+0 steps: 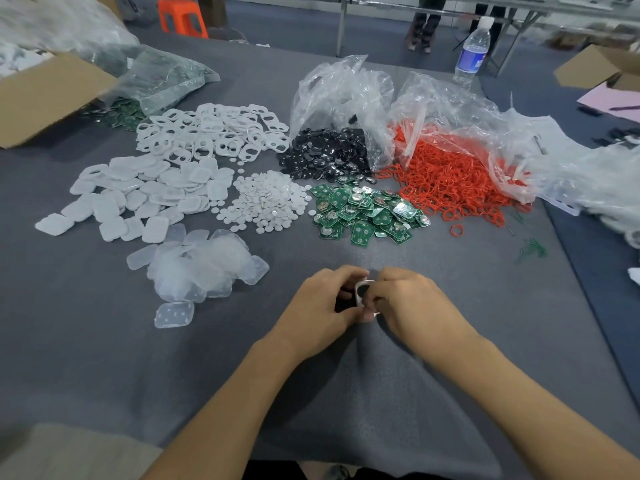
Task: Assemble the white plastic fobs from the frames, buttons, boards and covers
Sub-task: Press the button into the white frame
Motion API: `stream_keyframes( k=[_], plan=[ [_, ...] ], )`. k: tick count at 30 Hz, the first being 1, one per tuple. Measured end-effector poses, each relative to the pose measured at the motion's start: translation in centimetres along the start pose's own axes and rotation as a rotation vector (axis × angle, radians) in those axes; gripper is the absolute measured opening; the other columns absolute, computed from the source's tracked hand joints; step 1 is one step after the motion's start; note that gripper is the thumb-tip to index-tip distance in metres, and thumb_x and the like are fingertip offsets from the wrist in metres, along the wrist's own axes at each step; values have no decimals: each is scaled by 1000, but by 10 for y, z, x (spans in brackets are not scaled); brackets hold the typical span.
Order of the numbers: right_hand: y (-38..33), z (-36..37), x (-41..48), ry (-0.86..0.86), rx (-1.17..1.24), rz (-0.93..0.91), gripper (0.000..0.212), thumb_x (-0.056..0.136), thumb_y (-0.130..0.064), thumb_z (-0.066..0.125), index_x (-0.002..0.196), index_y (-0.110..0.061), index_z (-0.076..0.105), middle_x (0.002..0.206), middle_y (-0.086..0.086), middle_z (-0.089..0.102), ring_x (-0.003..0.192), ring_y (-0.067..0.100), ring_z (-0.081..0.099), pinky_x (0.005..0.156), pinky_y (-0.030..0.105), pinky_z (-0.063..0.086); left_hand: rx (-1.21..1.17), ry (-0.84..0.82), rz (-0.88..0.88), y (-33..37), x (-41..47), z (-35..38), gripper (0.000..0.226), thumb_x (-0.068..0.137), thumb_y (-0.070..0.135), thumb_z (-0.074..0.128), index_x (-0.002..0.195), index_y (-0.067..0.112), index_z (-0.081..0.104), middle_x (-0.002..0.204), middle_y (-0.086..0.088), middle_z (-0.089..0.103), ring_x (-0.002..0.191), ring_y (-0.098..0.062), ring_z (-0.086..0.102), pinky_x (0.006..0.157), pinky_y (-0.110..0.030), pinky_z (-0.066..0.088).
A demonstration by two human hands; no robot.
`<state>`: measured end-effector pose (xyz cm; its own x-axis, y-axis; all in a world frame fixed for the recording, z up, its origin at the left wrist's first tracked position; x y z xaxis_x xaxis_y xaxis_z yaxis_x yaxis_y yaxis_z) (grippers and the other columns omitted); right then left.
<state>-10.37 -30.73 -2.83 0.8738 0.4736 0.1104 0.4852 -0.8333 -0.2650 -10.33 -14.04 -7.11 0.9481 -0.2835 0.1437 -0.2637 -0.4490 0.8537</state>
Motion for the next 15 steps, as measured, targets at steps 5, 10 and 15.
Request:
stream_keyframes(
  k=[5,10,15],
  plan=[
    [0,-2,2,-32,82,93,21,77,-4,66,76,-24,72,86,-5,61,81,25,61,68,33,47,12,4,-11,0,0,-1,55,81,30,86,132,26,63,115,3,65,106,-5,63,99,-28,51],
    [0,-4,5,-33,132,196,25,76,-5,70,73,-28,77,77,-13,49,84,19,59,74,31,46,20,2,-19,-1,0,1,55,81,32,86,130,29,63,114,4,65,106,-5,63,99,-31,52],
    [-1,-3,4,-24,145,218,22,77,-6,73,72,-27,76,74,-15,48,82,18,59,71,26,42,22,-1,-20,-2,0,1,55,80,32,87,130,28,63,113,4,65,107,-6,64,99,-32,53]
  ],
)
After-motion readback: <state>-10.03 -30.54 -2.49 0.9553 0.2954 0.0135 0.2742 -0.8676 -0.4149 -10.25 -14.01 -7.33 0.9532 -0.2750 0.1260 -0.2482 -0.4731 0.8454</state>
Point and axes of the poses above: each hand's wrist, its own x-axis towards the middle knuckle, its own z-axis out of the palm, y = z × x, the point moved 2 cm from there along x, towards the middle knuckle
